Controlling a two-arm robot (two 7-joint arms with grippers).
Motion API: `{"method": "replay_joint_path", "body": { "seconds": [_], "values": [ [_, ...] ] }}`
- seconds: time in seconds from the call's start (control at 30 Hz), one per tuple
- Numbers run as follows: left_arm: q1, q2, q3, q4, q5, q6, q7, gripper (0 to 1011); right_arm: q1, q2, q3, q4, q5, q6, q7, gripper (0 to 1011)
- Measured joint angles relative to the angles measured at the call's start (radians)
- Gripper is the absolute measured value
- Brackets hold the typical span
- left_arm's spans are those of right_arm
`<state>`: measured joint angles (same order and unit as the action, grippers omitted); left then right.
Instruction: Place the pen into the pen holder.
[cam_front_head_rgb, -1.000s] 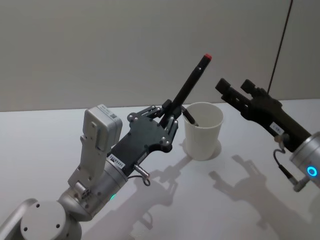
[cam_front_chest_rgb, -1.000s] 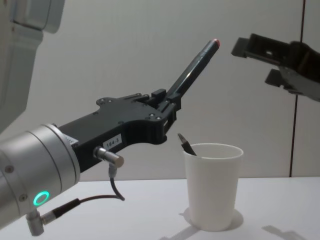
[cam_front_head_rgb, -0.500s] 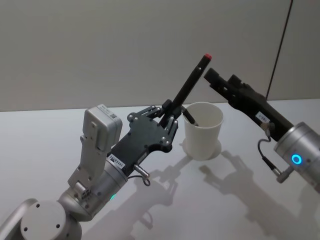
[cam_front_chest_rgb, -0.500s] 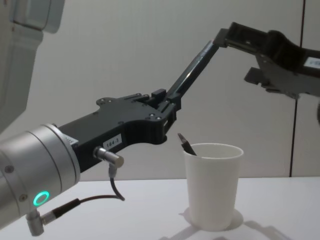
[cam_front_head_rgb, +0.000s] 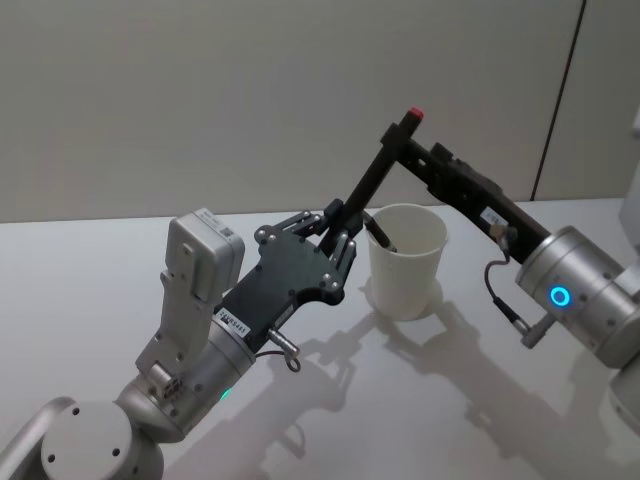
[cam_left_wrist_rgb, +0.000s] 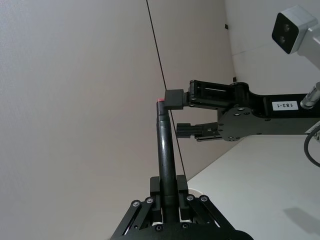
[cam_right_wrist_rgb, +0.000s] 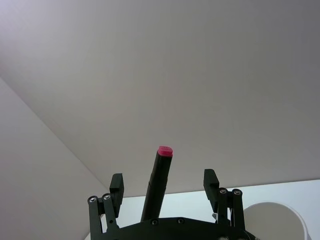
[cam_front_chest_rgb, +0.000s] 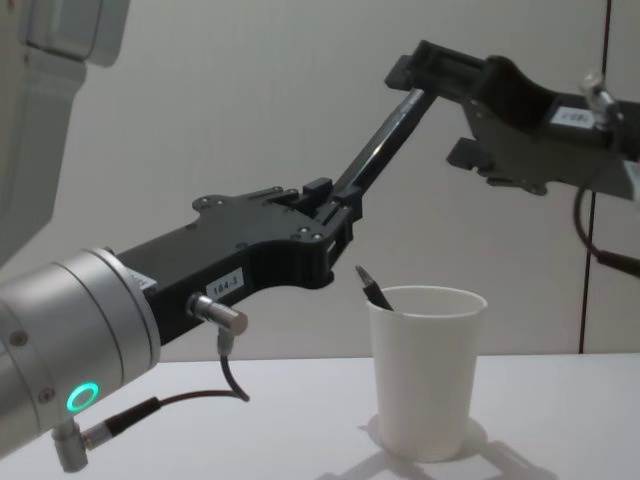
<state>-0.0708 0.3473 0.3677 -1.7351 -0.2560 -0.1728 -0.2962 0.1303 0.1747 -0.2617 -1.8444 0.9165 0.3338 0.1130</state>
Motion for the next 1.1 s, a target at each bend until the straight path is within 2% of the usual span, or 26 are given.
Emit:
{"method": "replay_joint_path", "body": {
  "seconds": [0.7,1.1],
  "values": [
    [0.000,0.000,0.000,0.000,0.000,0.000,0.000,185,0.051,-0.039,-0.022,0.041,0.046,0.080,-0.078,1001],
    [0.000,0.000,0.000,0.000,0.000,0.000,0.000,185,0.064,-0.046,-0.036,0.055,0.058,0.100,-0.083,1001]
  ]
}}
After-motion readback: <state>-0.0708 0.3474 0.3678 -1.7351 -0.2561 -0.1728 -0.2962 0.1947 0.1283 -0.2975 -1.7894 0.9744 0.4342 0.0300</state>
